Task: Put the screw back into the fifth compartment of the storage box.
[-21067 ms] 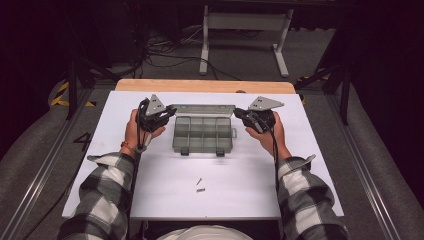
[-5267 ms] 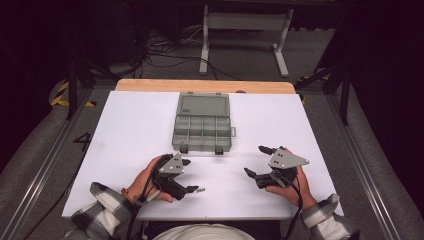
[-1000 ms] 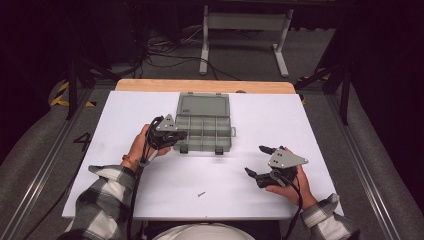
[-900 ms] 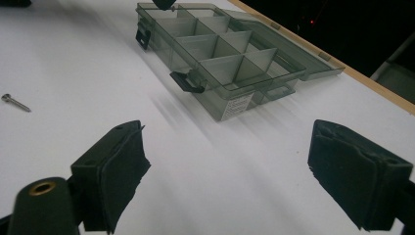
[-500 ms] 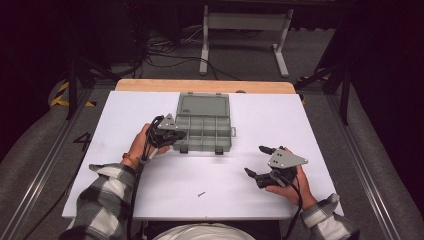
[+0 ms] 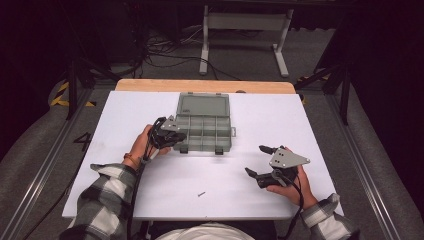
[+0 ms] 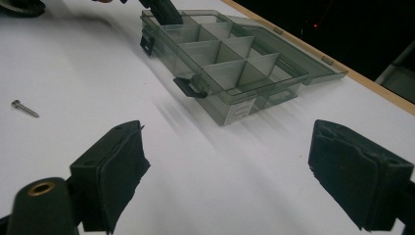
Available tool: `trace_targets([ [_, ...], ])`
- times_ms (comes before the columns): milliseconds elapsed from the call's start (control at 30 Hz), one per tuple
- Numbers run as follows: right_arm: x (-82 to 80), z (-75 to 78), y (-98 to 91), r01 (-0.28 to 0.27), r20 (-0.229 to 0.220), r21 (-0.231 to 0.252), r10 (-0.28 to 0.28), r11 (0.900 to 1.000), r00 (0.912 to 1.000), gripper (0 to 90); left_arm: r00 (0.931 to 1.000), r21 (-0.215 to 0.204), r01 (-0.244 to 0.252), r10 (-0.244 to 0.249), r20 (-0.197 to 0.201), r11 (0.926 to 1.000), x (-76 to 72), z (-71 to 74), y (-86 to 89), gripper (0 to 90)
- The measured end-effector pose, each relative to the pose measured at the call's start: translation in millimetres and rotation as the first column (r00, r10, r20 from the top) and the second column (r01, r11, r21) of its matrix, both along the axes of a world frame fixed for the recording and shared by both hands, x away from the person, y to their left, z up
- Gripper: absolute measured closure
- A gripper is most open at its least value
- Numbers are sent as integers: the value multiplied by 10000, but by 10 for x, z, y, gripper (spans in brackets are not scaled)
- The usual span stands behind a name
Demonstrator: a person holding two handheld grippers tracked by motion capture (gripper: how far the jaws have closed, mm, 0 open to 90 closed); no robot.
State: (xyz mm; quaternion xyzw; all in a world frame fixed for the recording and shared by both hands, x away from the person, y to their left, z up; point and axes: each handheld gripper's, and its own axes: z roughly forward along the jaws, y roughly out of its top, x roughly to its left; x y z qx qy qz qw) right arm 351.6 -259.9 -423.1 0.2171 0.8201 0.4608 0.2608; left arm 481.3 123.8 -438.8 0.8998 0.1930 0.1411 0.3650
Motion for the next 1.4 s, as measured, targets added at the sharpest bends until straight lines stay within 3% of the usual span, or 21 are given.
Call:
trace_targets([
  [300,12,-13,-4,69,-89,-28,-69,10000,9999,139,10000,-235,-43,42,-38,9997,-3,7,20,840],
  [400,13,-11,-3,62,-80,-24,-62,10000,9999,138,10000,-533,15,-14,12,9986,-28,35,41,828],
  [600,20,-10,7,60,-70,-46,-61,10000,10000,139,9990,-1161,226,-178,417,9930,-161,166,112,809],
  [833,33,-8,13,105,-26,-56,-105,9999,9999,139,9965,-1377,300,-188,816,9900,-377,260,166,740],
  [1133,34,-4,5,164,5,-70,-164,9998,9999,141,9931,-1649,330,-137,1168,9858,-633,316,144,531],
  [1167,34,-4,5,164,5,-70,-164,9998,9999,141,9931,-1649,330,-137,1168,9858,-633,316,144,467],
  [1233,34,-7,7,153,24,-107,-153,9998,9999,141,9939,-1577,342,-169,1093,9869,-708,314,124,434],
  [1300,31,-5,15,138,-10,-105,-138,9999,9999,141,9956,-1721,359,-203,918,9844,-782,302,112,334],
  [1400,19,-3,32,72,2,-130,-72,9999,10000,142,9965,-1619,505,-388,745,9855,-902,260,70,215],
])
